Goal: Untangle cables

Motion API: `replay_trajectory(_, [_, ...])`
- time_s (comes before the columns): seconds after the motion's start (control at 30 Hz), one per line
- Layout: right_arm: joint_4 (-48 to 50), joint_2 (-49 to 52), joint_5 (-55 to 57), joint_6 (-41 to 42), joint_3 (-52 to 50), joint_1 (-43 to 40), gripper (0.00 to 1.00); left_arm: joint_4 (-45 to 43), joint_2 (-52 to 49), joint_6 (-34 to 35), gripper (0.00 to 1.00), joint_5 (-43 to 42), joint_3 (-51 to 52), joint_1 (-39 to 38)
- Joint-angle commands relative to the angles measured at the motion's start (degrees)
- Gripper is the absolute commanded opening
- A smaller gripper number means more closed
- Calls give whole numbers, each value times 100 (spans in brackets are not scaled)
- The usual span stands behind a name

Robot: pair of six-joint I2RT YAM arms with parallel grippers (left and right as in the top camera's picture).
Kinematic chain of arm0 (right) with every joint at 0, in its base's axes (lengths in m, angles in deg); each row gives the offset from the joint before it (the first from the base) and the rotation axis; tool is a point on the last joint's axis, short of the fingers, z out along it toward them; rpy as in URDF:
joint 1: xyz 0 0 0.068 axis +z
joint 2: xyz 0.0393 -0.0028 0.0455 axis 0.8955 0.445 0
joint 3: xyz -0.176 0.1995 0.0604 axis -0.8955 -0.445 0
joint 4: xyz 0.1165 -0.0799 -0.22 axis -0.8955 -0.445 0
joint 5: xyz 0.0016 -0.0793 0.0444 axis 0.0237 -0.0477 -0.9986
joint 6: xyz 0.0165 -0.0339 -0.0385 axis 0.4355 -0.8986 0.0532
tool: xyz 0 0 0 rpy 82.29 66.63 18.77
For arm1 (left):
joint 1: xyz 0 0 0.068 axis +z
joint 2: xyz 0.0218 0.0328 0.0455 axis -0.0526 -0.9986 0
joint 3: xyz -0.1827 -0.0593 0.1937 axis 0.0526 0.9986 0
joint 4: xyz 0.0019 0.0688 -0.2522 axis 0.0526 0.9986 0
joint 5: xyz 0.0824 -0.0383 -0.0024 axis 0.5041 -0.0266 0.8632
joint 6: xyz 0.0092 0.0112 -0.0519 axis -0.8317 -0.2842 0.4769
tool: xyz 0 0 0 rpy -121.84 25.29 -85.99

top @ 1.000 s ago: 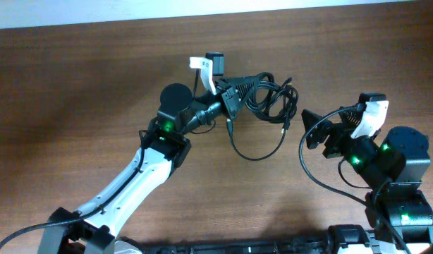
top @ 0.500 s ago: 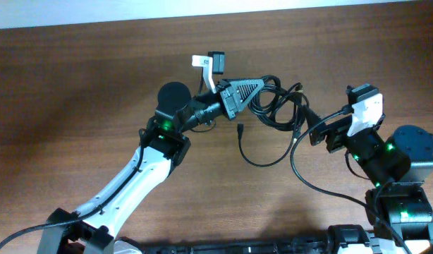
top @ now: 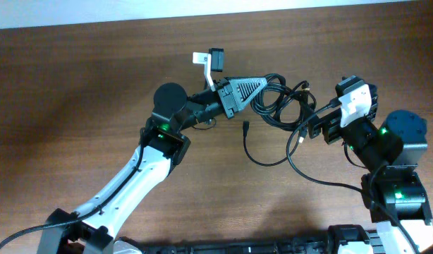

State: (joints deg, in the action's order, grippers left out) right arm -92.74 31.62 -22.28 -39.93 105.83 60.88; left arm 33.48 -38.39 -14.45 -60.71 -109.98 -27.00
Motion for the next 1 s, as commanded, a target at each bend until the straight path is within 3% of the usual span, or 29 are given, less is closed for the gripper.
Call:
replay_trajectory(0.0, [188, -11, -15, -37, 74, -33, 99, -68, 109, 118, 0, -17, -144, 13])
replay_trajectory(0.67, [627, 264, 269, -37, 76, -33, 99, -269, 109, 142, 0, 87, -144, -251])
replay_trajectory(0.97, [1351, 562, 442, -37, 76, -33, 99, -269, 109, 140, 0, 90, -144, -251])
